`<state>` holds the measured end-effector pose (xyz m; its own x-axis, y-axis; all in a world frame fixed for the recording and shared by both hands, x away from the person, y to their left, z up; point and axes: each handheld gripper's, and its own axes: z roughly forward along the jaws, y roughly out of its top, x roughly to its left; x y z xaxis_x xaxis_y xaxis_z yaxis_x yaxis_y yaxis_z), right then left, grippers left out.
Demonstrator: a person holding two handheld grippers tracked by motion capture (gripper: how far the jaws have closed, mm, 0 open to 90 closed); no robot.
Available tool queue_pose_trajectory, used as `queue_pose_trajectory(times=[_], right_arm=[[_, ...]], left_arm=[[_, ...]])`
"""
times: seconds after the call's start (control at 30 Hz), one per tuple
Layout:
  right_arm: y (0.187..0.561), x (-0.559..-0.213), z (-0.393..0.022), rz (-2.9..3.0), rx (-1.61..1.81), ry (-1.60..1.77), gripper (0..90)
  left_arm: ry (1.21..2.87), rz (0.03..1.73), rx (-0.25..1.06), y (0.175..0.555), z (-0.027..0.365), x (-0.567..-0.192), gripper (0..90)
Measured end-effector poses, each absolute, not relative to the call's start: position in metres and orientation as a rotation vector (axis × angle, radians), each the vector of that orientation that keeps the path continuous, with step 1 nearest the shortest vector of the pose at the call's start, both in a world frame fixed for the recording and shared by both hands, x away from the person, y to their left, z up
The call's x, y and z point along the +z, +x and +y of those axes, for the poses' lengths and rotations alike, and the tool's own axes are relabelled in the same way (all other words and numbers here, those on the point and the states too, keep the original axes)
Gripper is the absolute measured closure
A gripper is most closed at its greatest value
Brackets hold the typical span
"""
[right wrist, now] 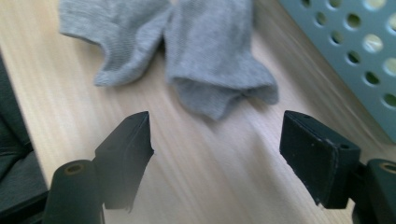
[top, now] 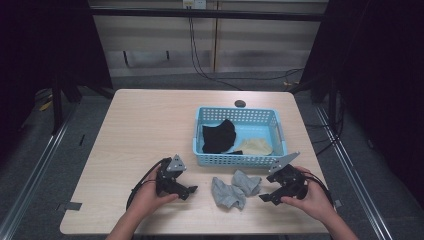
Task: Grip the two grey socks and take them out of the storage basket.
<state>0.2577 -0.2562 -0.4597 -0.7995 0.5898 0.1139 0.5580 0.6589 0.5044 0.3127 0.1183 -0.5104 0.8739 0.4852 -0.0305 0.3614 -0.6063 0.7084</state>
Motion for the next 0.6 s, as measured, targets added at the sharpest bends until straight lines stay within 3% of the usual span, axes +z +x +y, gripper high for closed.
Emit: queue_pose_trajectory(times=[0.33, 0.6], right_arm=[[0.258, -0.489, -0.269, 2.73, 0.888, 0.97, 22.8], [0.252, -0.5, -0.268, 2.644, 0.964, 0.895, 13.7]], left_arm=[[2.278, 0.613, 0.21, 0.312, 0.118, -0.511, 3.4], [2.277, 0.613, 0.209, 0.312, 0.118, -0.511, 3.4]])
